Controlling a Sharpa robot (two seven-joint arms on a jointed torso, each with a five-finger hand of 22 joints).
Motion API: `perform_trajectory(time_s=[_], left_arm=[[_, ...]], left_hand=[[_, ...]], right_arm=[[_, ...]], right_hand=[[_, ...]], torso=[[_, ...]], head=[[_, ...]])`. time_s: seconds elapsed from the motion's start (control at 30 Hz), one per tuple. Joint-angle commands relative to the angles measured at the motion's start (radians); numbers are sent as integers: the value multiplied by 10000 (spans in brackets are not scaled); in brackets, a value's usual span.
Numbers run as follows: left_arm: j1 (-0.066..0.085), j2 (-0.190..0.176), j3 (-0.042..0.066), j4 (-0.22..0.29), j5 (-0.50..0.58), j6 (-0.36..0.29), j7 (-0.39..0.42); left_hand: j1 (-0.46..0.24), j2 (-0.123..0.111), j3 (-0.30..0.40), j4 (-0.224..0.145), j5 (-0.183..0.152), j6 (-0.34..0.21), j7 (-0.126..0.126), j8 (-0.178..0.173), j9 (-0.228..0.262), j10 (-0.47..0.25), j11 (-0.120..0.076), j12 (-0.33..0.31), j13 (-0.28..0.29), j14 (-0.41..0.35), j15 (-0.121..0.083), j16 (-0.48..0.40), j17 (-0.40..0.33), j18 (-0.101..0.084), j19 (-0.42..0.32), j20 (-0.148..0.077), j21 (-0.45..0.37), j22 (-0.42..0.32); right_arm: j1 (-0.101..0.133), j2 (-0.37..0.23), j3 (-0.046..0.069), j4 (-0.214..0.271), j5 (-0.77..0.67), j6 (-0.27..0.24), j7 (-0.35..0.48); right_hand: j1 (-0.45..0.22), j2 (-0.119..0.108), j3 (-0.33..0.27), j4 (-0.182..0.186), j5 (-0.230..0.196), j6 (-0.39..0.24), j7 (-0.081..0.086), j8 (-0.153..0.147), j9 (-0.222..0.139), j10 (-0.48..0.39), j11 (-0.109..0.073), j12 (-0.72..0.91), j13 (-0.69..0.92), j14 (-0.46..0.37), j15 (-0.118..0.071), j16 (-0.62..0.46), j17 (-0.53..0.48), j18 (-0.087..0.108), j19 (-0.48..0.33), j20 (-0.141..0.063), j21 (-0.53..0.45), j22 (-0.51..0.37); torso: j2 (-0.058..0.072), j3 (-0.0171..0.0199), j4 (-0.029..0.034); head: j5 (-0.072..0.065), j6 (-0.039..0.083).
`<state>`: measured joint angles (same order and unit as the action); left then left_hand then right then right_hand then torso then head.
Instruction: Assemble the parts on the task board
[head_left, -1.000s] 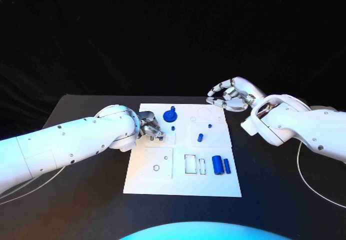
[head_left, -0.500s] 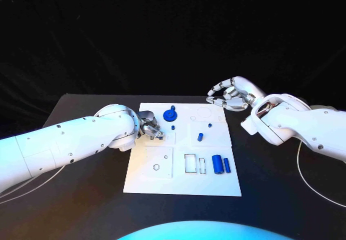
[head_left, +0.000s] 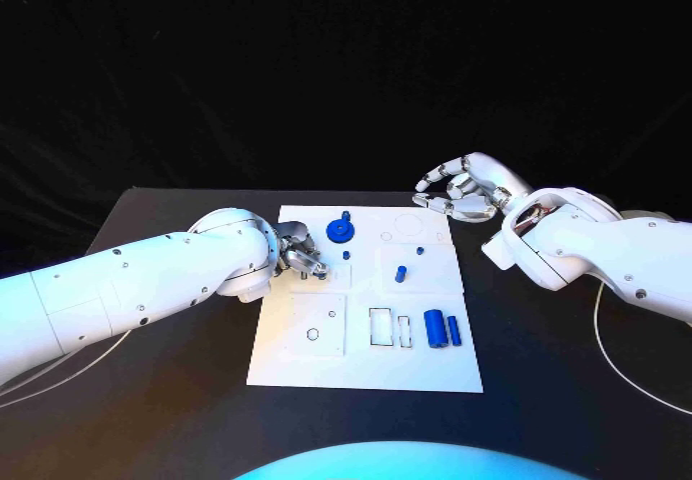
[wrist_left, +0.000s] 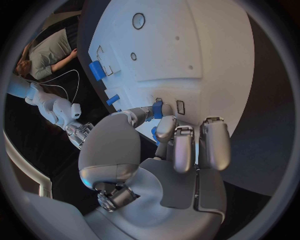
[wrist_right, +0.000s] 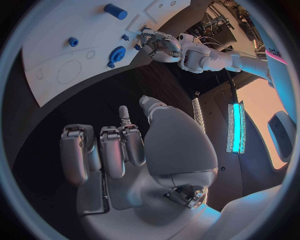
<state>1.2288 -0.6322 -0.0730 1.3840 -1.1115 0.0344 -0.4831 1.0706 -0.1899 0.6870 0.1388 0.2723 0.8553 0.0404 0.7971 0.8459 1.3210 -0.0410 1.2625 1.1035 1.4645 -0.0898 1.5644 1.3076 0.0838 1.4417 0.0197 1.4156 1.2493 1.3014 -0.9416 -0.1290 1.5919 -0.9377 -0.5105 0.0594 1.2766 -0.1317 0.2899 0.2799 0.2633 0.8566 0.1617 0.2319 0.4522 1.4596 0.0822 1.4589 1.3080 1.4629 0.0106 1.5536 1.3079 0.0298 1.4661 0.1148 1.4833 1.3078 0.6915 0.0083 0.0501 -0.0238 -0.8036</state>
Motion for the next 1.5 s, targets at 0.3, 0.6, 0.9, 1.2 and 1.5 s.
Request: perform_trajectory(time_s=[0.3, 0.6, 0.9, 1.2, 1.5], left_arm=[[-49, 9, -29, -7, 331, 388, -148], [-48, 29, -26, -10, 363, 444, -156], [-45, 88, -25, -39, 359, 540, -163], [-41, 109, -29, -51, 316, 815, -184], [-44, 126, -28, -49, 298, 890, -189]], left_hand=[[341, 253, 62, 24, 89, 113, -153, -44, 55, 3, -16, 23, -37, 1063, -86, 64, 2632, -201, 30, -91, 39, 39], [473, 331, 103, -8, 94, 109, -150, -36, 79, 10, -15, 30, -22, 1063, -83, 64, 2632, -203, 32, -91, 40, 46], [584, 385, 127, -48, 53, 95, -141, -30, 103, 11, -9, 29, -21, 1063, -80, 64, 2632, -206, 37, -91, 44, 60], [597, 371, 112, -56, 27, 91, -137, -28, 110, 18, -5, 37, -9, 1063, -78, 64, 2632, -208, 40, -90, 48, 69], [700, 365, 117, -118, -7, 77, -136, -30, 127, 21, -3, 40, -3, 1063, -72, 64, 2632, -211, 43, -84, 52, 82]], right_arm=[[-9, 2, -1, -6, -49, 105, 36], [-15, 7, -1, -21, -60, 96, 21], [-19, 23, -1, -34, -62, 92, 25], [-24, 26, -1, -45, -62, 93, 22], [-43, 42, -1, -57, -62, 100, 32]], right_hand=[[-91, -10, -16, 59, 56, 81, -16, 38, -1, 50, -54, -15, 1402, 915, -67, -45, 1891, -39, 489, -62, -49, 1865], [-105, -8, -9, 54, 67, 85, -20, 47, 0, 54, -58, -11, 1406, 916, -70, -45, 1894, -43, 499, -65, -36, 1877], [-105, -8, -9, 54, 67, 85, -20, 47, 0, 54, -58, -11, 1406, 916, -70, -45, 1894, -43, 499, -65, -36, 1877], [-105, -8, -9, 54, 67, 85, -20, 47, 0, 54, -58, -11, 1406, 916, -70, -45, 1894, -43, 499, -65, -36, 1877], [-105, -8, -9, 54, 67, 85, -20, 47, 0, 54, -58, -11, 1406, 916, -70, -45, 1894, -43, 499, -65, -36, 1877]], torso=[[4, 6, 4], [3, 4, 2], [6, 11, -7], [-1, 6, 1], [-6, 6, -6]], head=[[-37, -27], [-31, -33], [0, -43], [-5, -38], [-2, -31]])
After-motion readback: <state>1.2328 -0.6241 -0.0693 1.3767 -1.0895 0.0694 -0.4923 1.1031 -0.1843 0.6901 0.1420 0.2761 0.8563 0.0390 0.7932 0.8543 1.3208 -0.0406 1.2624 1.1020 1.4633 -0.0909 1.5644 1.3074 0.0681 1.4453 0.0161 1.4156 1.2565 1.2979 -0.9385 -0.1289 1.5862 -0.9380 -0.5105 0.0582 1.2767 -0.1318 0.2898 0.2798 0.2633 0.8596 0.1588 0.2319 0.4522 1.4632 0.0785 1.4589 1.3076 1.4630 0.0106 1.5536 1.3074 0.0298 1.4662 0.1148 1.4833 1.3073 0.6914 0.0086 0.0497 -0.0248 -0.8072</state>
